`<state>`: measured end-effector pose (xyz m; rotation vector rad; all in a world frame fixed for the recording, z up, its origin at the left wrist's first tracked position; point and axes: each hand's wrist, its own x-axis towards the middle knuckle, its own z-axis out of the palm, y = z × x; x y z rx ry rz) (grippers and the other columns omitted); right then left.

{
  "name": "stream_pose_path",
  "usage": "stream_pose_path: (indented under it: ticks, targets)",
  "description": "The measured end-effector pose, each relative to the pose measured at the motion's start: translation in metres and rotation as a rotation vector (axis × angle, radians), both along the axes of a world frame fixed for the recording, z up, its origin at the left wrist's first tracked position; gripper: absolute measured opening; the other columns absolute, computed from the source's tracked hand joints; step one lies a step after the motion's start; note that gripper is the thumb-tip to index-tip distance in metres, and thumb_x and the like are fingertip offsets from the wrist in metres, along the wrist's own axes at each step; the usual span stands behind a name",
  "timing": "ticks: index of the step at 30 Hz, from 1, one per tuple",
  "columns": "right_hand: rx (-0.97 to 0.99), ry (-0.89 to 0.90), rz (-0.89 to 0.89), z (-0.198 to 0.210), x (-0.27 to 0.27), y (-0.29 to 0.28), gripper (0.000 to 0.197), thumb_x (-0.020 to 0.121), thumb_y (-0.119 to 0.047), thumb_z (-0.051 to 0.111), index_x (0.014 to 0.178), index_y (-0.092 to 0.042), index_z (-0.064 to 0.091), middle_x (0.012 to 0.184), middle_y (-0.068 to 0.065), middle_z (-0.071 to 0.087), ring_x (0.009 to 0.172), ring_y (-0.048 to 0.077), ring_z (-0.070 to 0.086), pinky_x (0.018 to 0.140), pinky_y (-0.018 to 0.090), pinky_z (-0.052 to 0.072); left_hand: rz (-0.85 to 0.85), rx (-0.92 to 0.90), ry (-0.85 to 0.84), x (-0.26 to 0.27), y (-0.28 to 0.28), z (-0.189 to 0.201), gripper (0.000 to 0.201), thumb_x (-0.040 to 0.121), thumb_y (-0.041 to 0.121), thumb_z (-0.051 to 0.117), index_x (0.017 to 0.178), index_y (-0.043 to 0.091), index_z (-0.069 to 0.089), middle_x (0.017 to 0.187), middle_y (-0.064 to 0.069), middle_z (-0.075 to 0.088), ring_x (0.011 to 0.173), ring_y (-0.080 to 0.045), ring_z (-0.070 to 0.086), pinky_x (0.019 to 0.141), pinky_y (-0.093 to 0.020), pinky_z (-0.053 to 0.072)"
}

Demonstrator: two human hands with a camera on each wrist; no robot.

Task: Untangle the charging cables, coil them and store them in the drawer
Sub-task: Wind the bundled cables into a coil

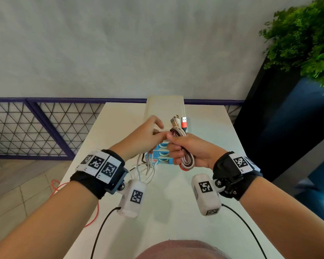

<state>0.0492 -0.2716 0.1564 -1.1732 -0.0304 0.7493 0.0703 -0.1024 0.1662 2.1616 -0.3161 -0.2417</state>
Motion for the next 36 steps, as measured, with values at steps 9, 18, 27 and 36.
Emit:
stream_pose_path:
  ticks: [9, 18, 27, 36]
  targets:
    - [-0.232, -0.199, -0.133, 0.004, 0.013, -0.012, 0.032, 0.101, -0.020, 0.047, 0.117, 0.006, 0.056, 0.059, 0.000, 0.033, 0.045, 0.008, 0.034, 0.046, 0.022, 0.041, -0.166, -0.445, 0.792, -0.004, 0.029, -0.003, 0.061, 0.095, 0.059, 0.022, 0.068, 0.012, 0.051, 0.047, 0.001, 0.037, 0.044, -0.015, 0.037, 0.053, -0.022, 0.041]
    - [-0.272, -0.244, -0.185, -0.002, 0.016, -0.008, 0.023, 0.101, -0.027, 0.047, 0.094, -0.008, 0.057, 0.058, -0.001, 0.035, 0.047, 0.010, 0.038, 0.048, 0.023, 0.042, -0.221, -0.606, 0.649, -0.021, 0.023, -0.015, 0.035, 0.101, 0.038, 0.029, 0.077, 0.016, 0.042, 0.060, 0.006, 0.034, 0.053, -0.011, 0.038, 0.072, -0.025, 0.039]
    - [-0.152, -0.077, -0.109, -0.016, 0.013, -0.003, 0.072, 0.077, -0.080, 0.040, 0.083, -0.012, 0.062, 0.089, 0.014, 0.060, 0.088, 0.028, 0.059, 0.100, 0.045, 0.046, -0.076, 0.018, 0.053, -0.041, -0.031, -0.008, 0.028, 0.102, 0.037, 0.029, 0.089, 0.026, 0.052, 0.076, 0.007, 0.059, 0.069, -0.002, 0.058, 0.070, -0.025, 0.047]
    - [-0.149, 0.006, -0.114, -0.006, 0.003, -0.003, 0.066, 0.061, -0.074, 0.058, 0.091, -0.016, 0.061, 0.048, -0.005, 0.042, 0.045, 0.010, 0.042, 0.052, 0.024, 0.042, -0.154, 0.764, -0.163, -0.043, -0.056, -0.001, 0.033, 0.096, 0.010, 0.040, 0.128, 0.006, 0.049, 0.094, -0.009, 0.050, 0.076, -0.025, 0.048, 0.066, -0.037, 0.038]
